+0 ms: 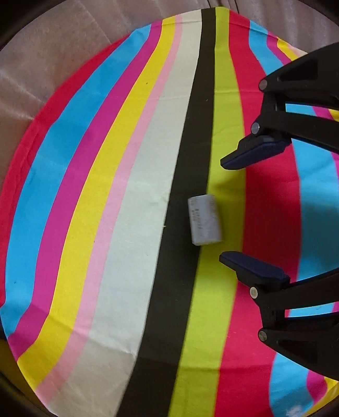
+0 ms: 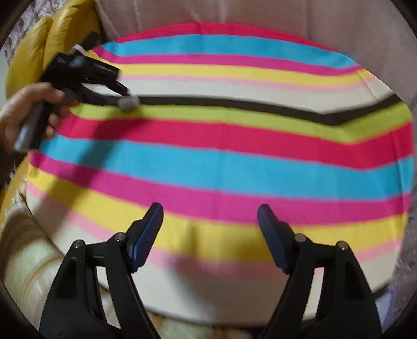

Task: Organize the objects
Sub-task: 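Move the left gripper to the small white cylinder and grasp it, then lift the white cylinder with the left gripper toward the purple-rimmed box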

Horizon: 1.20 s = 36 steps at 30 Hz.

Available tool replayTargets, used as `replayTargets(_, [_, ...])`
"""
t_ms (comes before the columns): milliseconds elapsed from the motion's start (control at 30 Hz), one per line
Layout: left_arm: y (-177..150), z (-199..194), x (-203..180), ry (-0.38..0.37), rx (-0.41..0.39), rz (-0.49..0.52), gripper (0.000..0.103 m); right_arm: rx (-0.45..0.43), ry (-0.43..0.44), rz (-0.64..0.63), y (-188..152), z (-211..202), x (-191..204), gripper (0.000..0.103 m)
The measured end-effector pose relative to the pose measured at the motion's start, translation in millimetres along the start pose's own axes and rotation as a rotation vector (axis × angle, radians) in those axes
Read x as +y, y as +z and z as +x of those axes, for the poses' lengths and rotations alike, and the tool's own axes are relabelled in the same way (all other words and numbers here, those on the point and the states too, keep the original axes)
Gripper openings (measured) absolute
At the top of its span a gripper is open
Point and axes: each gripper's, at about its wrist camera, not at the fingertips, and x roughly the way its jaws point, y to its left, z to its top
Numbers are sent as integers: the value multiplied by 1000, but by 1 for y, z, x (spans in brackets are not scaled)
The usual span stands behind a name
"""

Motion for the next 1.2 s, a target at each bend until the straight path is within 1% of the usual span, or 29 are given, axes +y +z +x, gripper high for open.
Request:
replayTargets(67, [5,8,1,30,11,-2,66,-14,31,-11,17,12,11,78])
replayTargets(167, [9,21,-1,36,33,11,64,-24,81,-9,38,34,28,78])
replayTargets(200, [9,24,-2,49,37,19,61,-23,90,-6,41,39,33,78])
replayTargets(233, [10,28,-2,53,44,20,55,-24,99,-3,45,44,39,78])
replayTargets(300, [10,35,-4,43,58,30,49,-25,101,-5,50,53,49,78])
replayTargets(400, [7,37,-9,48,49,58,49,-31,89,-10,54,63,61,78])
replayTargets(500, [3,36,-10,28,48,66,48,-32,71,-25,55,67,68,78])
replayTargets(567, [-2,34,-10,-11,56,51,48,-34,56,-33,55,69,71,78])
replayTargets(667, [-15,30,-11,-115,77,22,48,-31,60,-22,55,68,68,78])
replayTargets(733, [-28,27,-14,-210,105,-10,48,-33,68,-3,56,66,64,78])
replayTargets(900, [-66,24,-30,-416,189,-59,48,-38,115,69,54,67,53,77])
replayTargets(1000, [-85,19,-42,-494,215,-74,48,-34,154,112,52,72,46,68])
replayTargets(1067, [-90,17,-50,-522,224,-77,48,-28,182,134,51,74,43,64])
replayTargets(1133, [-97,15,-57,-551,233,-80,48,-31,201,141,50,74,42,63])
replayTargets(1200, [-94,15,-55,-576,242,-87,48,-47,222,158,49,71,38,62])
